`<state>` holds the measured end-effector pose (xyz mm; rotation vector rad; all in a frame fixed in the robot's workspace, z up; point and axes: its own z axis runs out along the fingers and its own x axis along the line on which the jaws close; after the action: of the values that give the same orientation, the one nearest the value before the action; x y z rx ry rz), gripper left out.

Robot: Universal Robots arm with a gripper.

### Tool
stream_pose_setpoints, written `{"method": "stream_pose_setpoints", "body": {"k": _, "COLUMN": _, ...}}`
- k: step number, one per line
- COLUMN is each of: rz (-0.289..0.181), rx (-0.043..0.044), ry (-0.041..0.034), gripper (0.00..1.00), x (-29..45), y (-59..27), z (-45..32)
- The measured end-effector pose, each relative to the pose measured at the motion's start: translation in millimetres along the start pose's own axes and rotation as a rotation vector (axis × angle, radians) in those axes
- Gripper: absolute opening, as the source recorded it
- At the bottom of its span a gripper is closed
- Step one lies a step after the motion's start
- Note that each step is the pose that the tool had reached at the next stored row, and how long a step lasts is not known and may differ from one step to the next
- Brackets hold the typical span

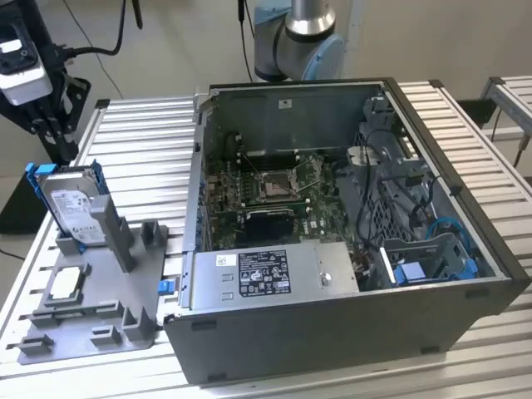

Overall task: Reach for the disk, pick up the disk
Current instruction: 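Reach for the disk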

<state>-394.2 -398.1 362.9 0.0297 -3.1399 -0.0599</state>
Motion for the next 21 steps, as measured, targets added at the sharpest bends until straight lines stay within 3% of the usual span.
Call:
{"method": "stream_pose_setpoints", "body": {"k": 4, "rz": -0.002, "rx": 0.0006, "ry": -0.0001, "gripper": 0.00, "x": 0.9, "y": 15.1, "z": 0.8}}
{"method": "stream_pose_setpoints", "body": {"k": 7, "rz": -0.007, "rx": 0.0010, "ry": 0.0002, "gripper": 0.00, "x": 7.5, "y": 19.3, "z": 1.1}}
{"method": "stream_pose_setpoints", "body": {"k": 13, "rz": -0.012, "rx": 0.0010, "ry": 0.0003, "gripper": 0.00, "x": 31.8, "y": 19.2, "z": 1.3}}
{"method": "stream_pose_setpoints", "body": {"k": 16, "rz": -0.013, "rx": 0.0010, "ry": 0.0002, "gripper": 0.00, "x": 42.7, "y": 14.8, "z": 1.1}}
{"method": "stream_pose_setpoints", "body": {"k": 19, "rz": -0.012, "rx": 0.0010, "ry": 0.0002, "gripper": 0.00, "x": 49.8, "y": 7.2, "z": 0.9}}
{"method": "stream_pose_setpoints", "body": {"k": 21, "rz": -0.012, "rx": 0.0010, "ry": 0.0002, "gripper": 0.00, "x": 50.5, "y": 4.9, "z": 0.9}}
